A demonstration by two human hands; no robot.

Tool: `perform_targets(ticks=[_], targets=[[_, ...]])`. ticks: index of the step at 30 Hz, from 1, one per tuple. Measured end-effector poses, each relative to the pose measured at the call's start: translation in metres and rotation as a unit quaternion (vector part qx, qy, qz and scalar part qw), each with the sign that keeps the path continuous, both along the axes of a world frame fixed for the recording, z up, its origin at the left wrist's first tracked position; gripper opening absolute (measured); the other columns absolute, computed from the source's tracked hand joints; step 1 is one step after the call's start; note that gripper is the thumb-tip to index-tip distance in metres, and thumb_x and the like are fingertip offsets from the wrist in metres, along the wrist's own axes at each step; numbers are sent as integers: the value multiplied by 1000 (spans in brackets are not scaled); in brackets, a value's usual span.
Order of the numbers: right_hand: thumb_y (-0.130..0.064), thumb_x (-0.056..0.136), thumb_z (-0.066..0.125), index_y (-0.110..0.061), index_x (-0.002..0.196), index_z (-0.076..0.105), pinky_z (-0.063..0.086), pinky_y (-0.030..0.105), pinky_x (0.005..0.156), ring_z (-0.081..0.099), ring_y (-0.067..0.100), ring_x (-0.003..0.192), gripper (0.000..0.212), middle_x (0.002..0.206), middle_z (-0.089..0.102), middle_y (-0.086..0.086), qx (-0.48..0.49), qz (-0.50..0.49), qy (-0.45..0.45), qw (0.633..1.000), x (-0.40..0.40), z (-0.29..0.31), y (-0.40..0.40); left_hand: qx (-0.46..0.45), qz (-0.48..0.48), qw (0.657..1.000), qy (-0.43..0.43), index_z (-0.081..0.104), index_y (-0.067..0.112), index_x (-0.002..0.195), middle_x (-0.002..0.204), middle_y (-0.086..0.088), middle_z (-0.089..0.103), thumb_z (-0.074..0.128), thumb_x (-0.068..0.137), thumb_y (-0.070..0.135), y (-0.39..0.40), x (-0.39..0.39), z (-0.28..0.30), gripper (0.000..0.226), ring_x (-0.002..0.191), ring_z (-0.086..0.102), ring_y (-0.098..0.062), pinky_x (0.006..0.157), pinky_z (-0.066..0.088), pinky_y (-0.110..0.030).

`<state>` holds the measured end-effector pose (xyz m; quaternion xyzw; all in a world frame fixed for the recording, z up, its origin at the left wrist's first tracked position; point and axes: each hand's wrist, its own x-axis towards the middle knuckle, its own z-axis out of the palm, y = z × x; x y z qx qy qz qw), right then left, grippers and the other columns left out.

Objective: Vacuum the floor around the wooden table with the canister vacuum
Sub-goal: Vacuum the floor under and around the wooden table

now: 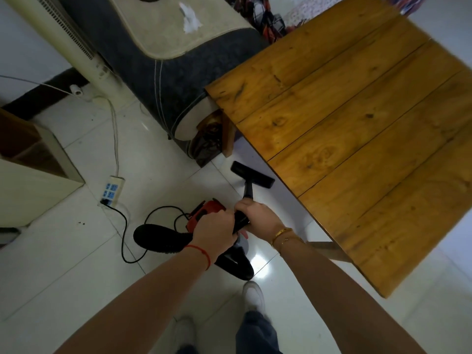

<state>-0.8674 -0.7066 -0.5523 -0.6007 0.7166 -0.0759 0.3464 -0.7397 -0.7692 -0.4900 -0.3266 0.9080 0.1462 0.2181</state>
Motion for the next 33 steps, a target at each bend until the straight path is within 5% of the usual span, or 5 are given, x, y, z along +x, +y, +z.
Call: perform_targets(ticks=[23,33], targets=[[-23,82,66,-20,120,56,54,40,82,65,26,97,40,112,65,4,16,-346,3,938,176,30,146,18,-333,942,-16,54,12,109,105,-9,63,55,83,23,73,99,34,29,92,64,-28,65,42,-30],[-13,80,68,-15,107,61,37,20,71,63,21,92,28,105,66,2,-3,-466,-26,884,206,46,185,-47,-471,881,25,52,12,113,103,-7,64,55,85,23,93,104,50,30,88,64,-26,62,37,-30]])
